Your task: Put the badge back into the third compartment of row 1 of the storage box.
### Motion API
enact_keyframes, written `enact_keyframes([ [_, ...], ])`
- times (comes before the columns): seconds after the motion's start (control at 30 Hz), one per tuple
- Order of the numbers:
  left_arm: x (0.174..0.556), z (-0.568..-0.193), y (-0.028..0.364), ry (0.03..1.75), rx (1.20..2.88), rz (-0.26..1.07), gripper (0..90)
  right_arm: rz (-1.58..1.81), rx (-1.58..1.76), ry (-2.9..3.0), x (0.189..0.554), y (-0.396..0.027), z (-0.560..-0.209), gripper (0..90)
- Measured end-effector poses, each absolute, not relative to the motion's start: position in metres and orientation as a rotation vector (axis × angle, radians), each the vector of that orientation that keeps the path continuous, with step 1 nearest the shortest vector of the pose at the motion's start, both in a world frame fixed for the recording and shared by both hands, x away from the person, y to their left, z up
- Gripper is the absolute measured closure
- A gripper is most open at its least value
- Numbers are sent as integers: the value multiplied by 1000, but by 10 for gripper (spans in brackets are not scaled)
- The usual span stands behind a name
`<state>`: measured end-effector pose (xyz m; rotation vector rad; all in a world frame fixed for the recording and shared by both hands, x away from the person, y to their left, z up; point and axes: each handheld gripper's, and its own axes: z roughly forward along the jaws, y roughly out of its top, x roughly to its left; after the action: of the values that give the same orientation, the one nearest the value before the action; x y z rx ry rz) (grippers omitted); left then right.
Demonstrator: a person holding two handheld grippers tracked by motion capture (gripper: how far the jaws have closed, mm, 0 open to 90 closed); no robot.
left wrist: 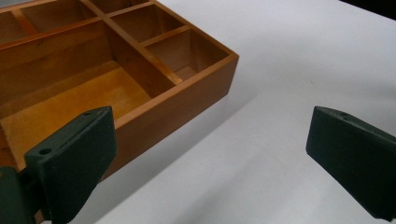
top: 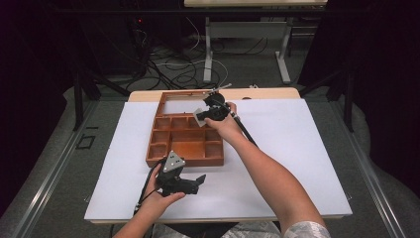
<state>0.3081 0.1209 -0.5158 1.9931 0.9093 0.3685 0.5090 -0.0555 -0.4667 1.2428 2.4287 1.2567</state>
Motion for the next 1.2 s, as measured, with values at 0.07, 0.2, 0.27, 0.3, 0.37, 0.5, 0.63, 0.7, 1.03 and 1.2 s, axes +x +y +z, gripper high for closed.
enact_keyframes([
  [0.07, 309, -516, 122, 924, 1986, 371, 27, 1230, 1243, 2434, 511, -54, -470, 841],
  [0.2, 310, -516, 124, 928, 1986, 374, 28, 1204, 1226, 2432, 516, -51, -476, 841],
  [0.27, 310, -516, 124, 928, 1984, 375, 28, 1189, 1222, 2440, 518, -50, -478, 841],
  [0.3, 310, -516, 124, 927, 1985, 377, 28, 1189, 1213, 2438, 519, -49, -480, 841],
  [0.37, 310, -516, 124, 926, 1984, 380, 28, 1179, 1200, 2441, 521, -48, -483, 841],
  [0.5, 310, -516, 125, 926, 1982, 381, 28, 1156, 1178, 2445, 522, -47, -486, 841],
  [0.63, 310, -516, 125, 925, 1981, 381, 28, 1148, 1149, 2448, 523, -45, -488, 841],
  [0.7, 310, -516, 125, 924, 1981, 382, 29, 1136, 1146, 2461, 522, -44, -487, 841],
  [1.03, 310, -516, 124, 929, 1970, 387, 29, 1147, 1116, 2438, 521, -44, -486, 756],
  [1.2, 310, -516, 125, 930, 1976, 380, 29, 1152, 1125, 2436, 516, -45, -481, 658],
])
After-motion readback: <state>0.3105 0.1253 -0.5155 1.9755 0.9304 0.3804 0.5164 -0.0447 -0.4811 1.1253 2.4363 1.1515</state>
